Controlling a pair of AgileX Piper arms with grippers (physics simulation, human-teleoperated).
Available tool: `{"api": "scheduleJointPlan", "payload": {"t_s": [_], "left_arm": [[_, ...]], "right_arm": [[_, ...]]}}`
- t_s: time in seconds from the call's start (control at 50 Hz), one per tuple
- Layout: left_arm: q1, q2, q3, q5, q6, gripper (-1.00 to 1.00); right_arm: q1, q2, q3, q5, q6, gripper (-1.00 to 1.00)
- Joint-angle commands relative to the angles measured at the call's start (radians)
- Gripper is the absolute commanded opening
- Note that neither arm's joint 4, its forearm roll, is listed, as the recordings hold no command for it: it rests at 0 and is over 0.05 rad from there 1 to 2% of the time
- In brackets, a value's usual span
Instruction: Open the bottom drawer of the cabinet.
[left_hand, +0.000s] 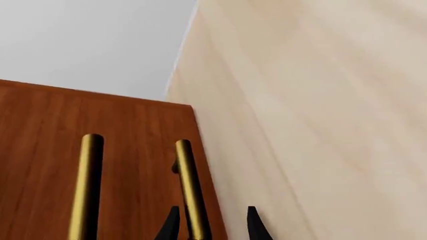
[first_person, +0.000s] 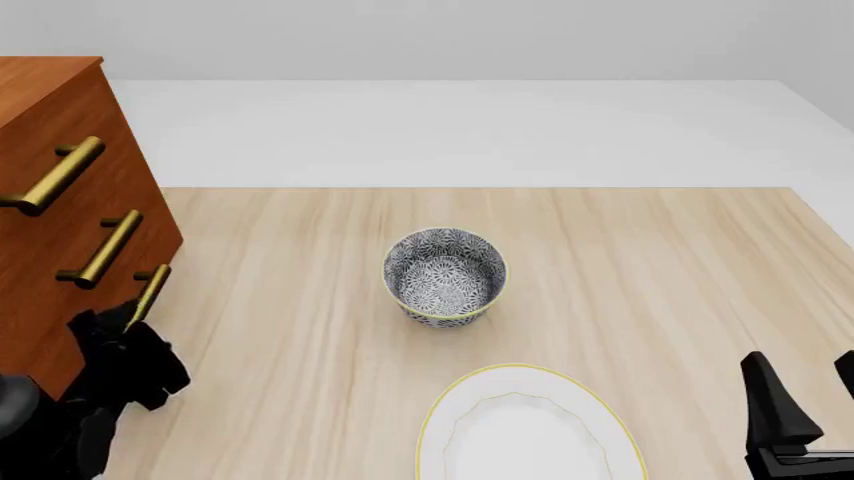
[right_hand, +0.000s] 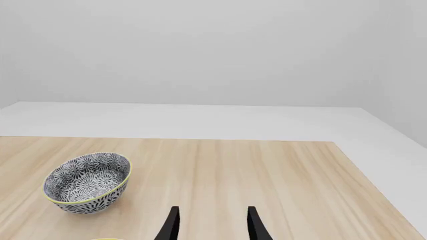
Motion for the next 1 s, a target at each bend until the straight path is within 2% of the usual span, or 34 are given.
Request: {"api": "scheduleJointPlan", "payload": {"t_s": [0.02, 0.54, 0.56, 1.0], "left_arm": [[0.014, 0.057, -0.047, 0.0, 0.132, 1.0], [0.013, 0.062, -0.051, 0.0, 0.145, 1.0], [0.013, 0.063, -0.05, 0.0, 0.141, -1.0], [-0.018, 0.073, -0.054, 0.0, 0.157, -1.0]], "right_arm": [[0.0, 0.0, 0.0, 0.0, 0.0, 1.0], [0.0, 0.0, 0.0, 0.0, 0.0, 1.0], [0.0, 0.0, 0.0, 0.0, 0.0, 1.0], [0.0, 0.0, 0.0, 0.0, 0.0, 1.0]]}}
